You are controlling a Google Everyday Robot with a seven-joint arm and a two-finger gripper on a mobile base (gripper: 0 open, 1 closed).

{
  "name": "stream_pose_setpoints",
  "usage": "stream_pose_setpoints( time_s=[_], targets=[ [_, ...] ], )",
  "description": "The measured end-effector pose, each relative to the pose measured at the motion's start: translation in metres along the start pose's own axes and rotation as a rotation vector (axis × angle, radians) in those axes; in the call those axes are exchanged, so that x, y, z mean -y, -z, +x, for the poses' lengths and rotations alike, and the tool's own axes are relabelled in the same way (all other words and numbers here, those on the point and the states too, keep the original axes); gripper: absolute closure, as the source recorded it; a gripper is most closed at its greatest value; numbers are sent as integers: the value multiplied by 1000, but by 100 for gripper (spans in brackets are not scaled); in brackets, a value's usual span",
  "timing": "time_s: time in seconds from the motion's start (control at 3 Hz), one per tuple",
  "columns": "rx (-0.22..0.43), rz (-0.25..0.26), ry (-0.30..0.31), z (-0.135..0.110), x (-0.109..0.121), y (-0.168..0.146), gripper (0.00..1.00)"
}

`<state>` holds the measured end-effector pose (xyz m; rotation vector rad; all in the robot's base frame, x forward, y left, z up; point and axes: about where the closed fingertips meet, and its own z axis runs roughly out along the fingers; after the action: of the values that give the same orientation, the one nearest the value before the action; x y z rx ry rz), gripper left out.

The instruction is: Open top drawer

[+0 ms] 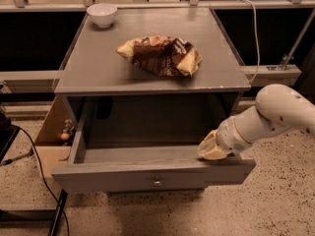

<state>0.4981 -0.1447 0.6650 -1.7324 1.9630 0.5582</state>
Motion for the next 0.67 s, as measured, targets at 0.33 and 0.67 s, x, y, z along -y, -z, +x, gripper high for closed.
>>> stream_pose_setpoints(
  time_s=[0.33, 0.67],
  targets=[
    [25, 57, 22, -4, 15, -4, 100],
    [62, 132, 52, -11, 33, -5, 100]
  ],
)
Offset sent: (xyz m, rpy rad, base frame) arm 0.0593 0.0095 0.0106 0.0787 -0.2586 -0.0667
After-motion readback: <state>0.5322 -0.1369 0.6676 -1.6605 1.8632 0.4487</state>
